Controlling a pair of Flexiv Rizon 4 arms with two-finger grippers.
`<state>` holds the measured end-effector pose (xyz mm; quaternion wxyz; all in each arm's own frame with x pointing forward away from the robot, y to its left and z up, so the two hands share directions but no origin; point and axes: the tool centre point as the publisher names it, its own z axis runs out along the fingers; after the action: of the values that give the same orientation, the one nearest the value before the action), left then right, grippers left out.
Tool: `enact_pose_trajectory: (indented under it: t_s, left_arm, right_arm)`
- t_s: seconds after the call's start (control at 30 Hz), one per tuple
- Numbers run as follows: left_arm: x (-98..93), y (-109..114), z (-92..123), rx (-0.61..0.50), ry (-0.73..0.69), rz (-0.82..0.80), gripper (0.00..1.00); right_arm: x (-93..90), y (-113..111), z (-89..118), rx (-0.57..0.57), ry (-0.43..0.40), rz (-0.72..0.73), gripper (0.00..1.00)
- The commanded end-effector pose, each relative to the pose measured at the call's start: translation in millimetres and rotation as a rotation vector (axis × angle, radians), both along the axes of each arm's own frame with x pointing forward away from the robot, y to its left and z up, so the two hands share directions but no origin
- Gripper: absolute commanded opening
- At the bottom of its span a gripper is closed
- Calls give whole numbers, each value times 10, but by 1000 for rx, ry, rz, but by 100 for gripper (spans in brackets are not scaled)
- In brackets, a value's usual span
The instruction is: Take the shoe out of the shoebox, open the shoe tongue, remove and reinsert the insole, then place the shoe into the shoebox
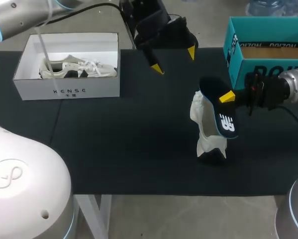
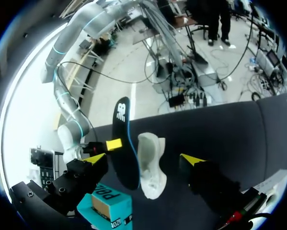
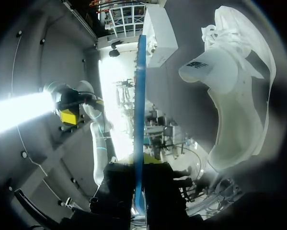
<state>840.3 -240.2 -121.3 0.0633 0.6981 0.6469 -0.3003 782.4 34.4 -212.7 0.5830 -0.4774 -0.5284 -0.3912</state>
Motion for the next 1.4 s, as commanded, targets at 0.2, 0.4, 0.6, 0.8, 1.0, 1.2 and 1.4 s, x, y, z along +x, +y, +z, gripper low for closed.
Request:
enact_pose_trajectory:
  t_s: [0.2, 0.4, 0.6, 0.8, 1.0, 1.2, 1.4]
  left_arm:
    - [-38, -205, 99, 12, -69, 13, 100]
    - [-35, -350, 56, 46, -82, 3, 100]
    - [-30, -401, 116, 22, -97, 7, 100]
    - [-28, -394, 147, 1, -84, -5, 100]
    - [-28, -394, 147, 1, -84, -5, 100]
    - [-28, -394, 147, 1, -84, -5, 100]
    - [-50, -68, 141, -469, -70, 200, 100]
  right_arm:
    - [-8, 7, 3, -2, -1, -2, 0]
    - [-8, 7, 3, -2, -1, -2, 0]
    - [-8, 7, 3, -2, -1, -2, 0]
    - [-8, 7, 3, -2, -1, -2, 0]
    - [-8, 7, 3, -2, -1, -2, 0]
    - [-8, 7, 3, -2, -1, -2, 0]
    - [-8, 7, 3, -2, -1, -2, 0]
